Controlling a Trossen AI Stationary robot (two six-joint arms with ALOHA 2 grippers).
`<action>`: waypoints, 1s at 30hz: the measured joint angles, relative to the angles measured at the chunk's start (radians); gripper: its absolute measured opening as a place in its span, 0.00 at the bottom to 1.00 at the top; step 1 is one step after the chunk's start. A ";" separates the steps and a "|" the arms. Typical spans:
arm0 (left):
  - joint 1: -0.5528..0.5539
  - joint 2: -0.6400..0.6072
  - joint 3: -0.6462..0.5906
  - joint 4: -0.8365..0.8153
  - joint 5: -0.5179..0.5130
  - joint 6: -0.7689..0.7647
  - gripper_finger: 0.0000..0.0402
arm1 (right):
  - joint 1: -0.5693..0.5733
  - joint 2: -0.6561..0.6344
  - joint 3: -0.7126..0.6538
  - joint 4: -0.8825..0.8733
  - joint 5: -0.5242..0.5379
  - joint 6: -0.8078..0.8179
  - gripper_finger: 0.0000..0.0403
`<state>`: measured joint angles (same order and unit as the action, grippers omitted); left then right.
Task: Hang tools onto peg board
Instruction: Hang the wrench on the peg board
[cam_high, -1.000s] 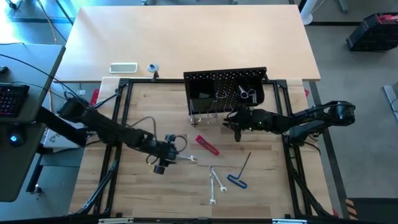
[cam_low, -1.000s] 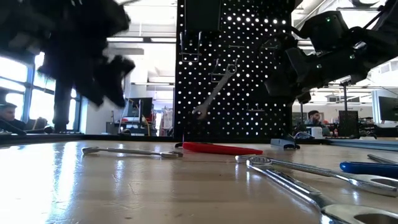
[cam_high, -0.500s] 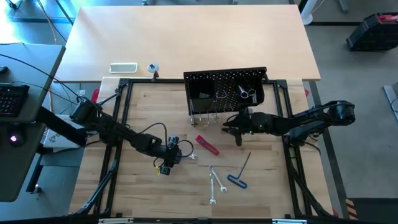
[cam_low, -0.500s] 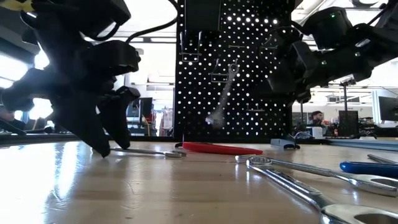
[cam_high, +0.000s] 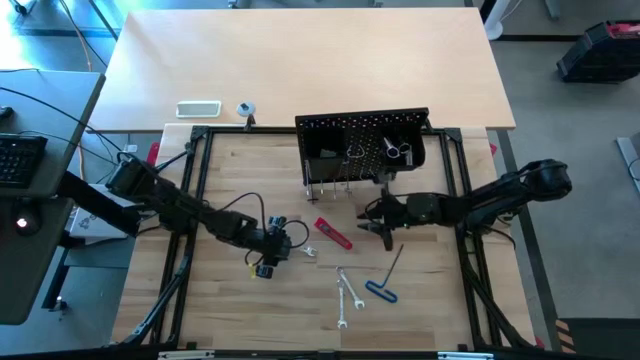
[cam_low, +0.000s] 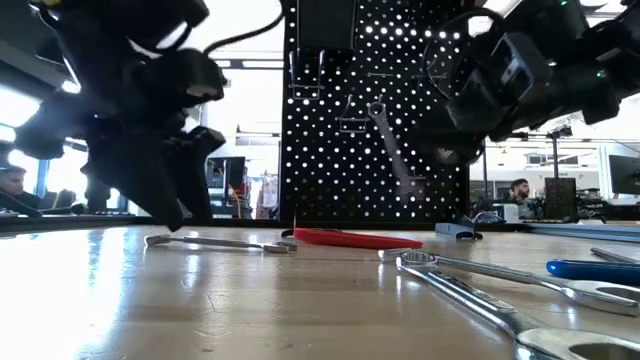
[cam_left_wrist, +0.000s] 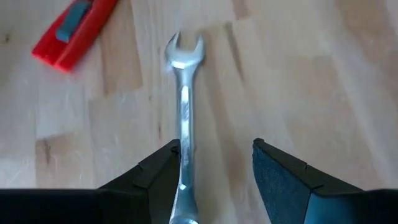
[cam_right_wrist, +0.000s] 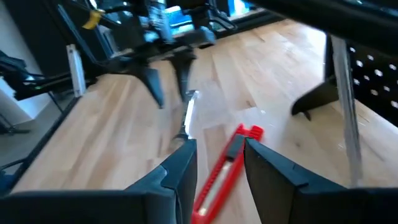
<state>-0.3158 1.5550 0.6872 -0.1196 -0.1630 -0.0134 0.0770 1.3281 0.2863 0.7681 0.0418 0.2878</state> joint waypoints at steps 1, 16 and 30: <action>0.007 0.005 0.000 -0.008 0.008 0.000 0.47 | 0.014 0.000 0.000 0.006 0.010 0.000 0.31; 0.112 0.015 -0.084 0.064 0.096 0.018 0.20 | 0.217 0.000 0.028 0.072 0.135 -0.034 0.31; 0.082 -0.012 -0.065 0.104 0.131 0.069 0.01 | 0.305 0.001 0.213 -0.228 0.209 -0.101 0.31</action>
<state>-0.2335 1.5430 0.6227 -0.0160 -0.0323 0.0558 0.3822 1.3288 0.4991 0.5403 0.2509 0.1868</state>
